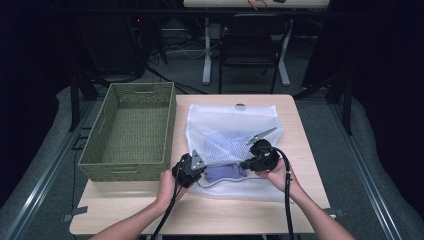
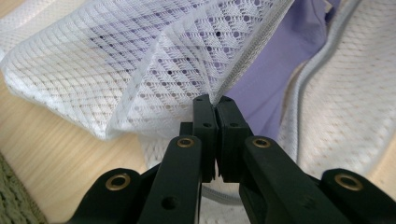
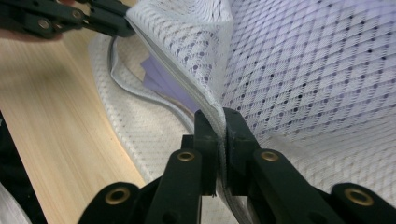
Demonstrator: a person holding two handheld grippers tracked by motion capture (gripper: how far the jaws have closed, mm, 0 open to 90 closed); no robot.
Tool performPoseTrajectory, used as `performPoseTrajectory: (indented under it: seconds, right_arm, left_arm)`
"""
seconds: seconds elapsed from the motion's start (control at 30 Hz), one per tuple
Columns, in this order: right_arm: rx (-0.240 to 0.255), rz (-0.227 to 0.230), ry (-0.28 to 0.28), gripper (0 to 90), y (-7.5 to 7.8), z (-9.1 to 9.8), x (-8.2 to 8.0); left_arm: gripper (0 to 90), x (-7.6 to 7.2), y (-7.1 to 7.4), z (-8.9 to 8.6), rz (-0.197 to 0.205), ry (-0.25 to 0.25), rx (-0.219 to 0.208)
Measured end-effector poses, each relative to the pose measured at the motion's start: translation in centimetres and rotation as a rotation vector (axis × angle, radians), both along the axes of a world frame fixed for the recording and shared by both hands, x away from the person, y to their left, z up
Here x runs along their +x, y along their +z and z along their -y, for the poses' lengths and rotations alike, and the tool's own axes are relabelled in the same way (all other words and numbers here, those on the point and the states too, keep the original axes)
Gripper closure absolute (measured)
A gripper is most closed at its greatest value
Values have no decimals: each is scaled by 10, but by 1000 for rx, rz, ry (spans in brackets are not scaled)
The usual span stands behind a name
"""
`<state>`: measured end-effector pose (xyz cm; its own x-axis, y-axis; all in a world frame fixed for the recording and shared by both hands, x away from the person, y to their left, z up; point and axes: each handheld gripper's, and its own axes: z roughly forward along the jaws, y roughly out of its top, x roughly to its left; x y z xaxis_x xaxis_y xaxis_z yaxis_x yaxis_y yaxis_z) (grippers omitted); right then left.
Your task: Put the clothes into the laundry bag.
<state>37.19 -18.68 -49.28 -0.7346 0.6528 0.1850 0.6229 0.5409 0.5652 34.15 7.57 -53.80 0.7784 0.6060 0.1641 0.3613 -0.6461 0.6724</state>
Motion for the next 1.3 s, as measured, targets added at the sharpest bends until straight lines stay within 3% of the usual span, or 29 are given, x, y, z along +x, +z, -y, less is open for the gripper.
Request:
performPoseTrajectory:
  seconds: [0.13, 0.33, 0.47, 0.53, 0.6, 0.77, 0.87, 0.97, 1.2, 1.3]
  right_arm:
    - [-40, -8, 32, 800, -5, -3, 0]
    - [-114, -41, 80, 785, -17, -9, 0]
    - [-148, -47, 88, 775, -25, -10, 0]
    - [-180, -64, 105, 734, -29, -11, 1]
    - [-222, -67, 111, 733, -34, -11, 1]
    - [-248, -80, 124, 828, -38, -7, 3]
    - [-260, -91, 141, 866, -41, -8, 3]
    - [-276, -97, 146, 867, -46, -11, 2]
    - [-308, -101, 153, 855, -55, -14, 2]
    - [-300, -119, 168, 798, -56, -14, 3]
  left_arm:
    - [882, -2, 0, -7, -41, -21, 7]
    - [884, -5, -2, -12, -89, -60, 57]
    - [885, -6, -3, -17, -107, -64, 53]
    - [885, -7, -7, -19, -116, -65, 42]
    - [885, -7, -10, -21, -128, -73, 69]
    - [885, -7, -13, -25, -143, -79, 87]
    - [886, -6, -16, -26, -177, -95, 102]
    - [886, -5, -20, -26, -222, -118, 122]
    - [883, -3, -20, -27, -241, -119, 113]
    - [871, -3, -20, -27, -237, -120, 121]
